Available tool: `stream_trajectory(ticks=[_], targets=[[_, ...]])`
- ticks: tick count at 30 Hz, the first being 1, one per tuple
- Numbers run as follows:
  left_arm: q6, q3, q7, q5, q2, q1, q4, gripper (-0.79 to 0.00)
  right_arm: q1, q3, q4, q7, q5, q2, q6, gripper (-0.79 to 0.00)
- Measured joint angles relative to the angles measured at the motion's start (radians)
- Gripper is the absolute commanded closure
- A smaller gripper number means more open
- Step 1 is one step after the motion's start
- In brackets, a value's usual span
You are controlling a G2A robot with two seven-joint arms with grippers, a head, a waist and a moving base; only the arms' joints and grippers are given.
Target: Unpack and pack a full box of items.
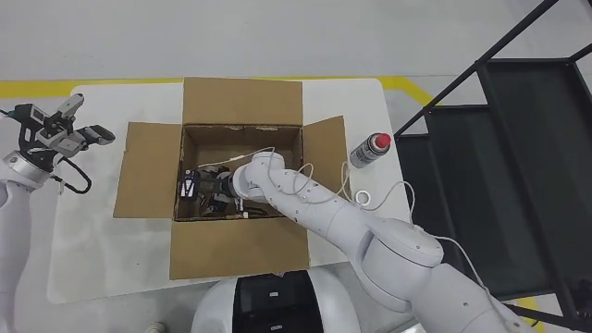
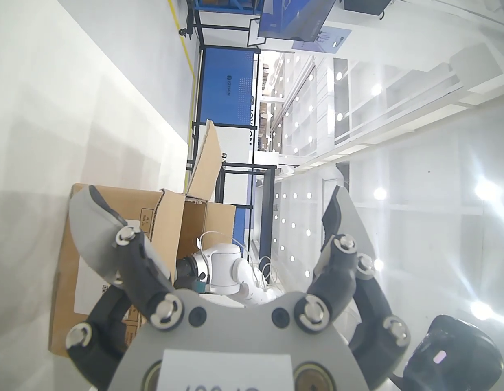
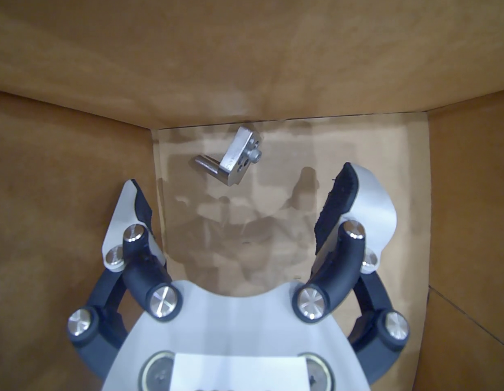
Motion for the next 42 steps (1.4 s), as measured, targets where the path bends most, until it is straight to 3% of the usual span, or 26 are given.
stream_trajectory(ticks=[3, 8, 9, 10, 15, 16, 30, 42], targets=[[0.000, -0.005, 0.003, -0.002, 0.001, 0.008, -0.012, -0.785, 0.007, -0.004, 0.026, -0.011, 0.000, -0.015, 0.002, -0.782], [-0.003, -0.020, 0.006, -0.009, 0.004, 0.026, -0.032, -0.785, 0.016, -0.008, 0.089, -0.019, 0.014, -0.042, -0.009, -0.631], [-0.004, -0.022, 0.006, -0.011, 0.004, 0.029, -0.035, -0.785, 0.017, -0.009, 0.099, -0.022, 0.015, -0.046, -0.012, -0.566], [-0.005, -0.025, 0.007, -0.013, 0.005, 0.032, -0.038, -0.785, 0.019, -0.010, 0.109, -0.025, 0.016, -0.051, -0.014, -0.391], [-0.007, -0.040, 0.010, -0.023, 0.007, 0.047, -0.056, -0.785, 0.030, -0.012, 0.154, -0.054, 0.016, -0.072, -0.019, -0.022], [-0.007, -0.042, 0.011, -0.024, 0.007, 0.050, -0.060, -0.785, 0.032, -0.013, 0.161, -0.060, 0.015, -0.076, -0.019, 0.000], [-0.009, -0.053, 0.014, -0.041, 0.007, 0.066, -0.086, -0.785, 0.064, -0.006, 0.206, -0.116, -0.033, -0.083, -0.034, 0.000], [-0.016, -0.059, 0.023, -0.048, 0.007, 0.077, -0.108, -0.785, 0.052, 0.048, 0.081, -0.047, -0.072, -0.014, -0.030, 0.000]])
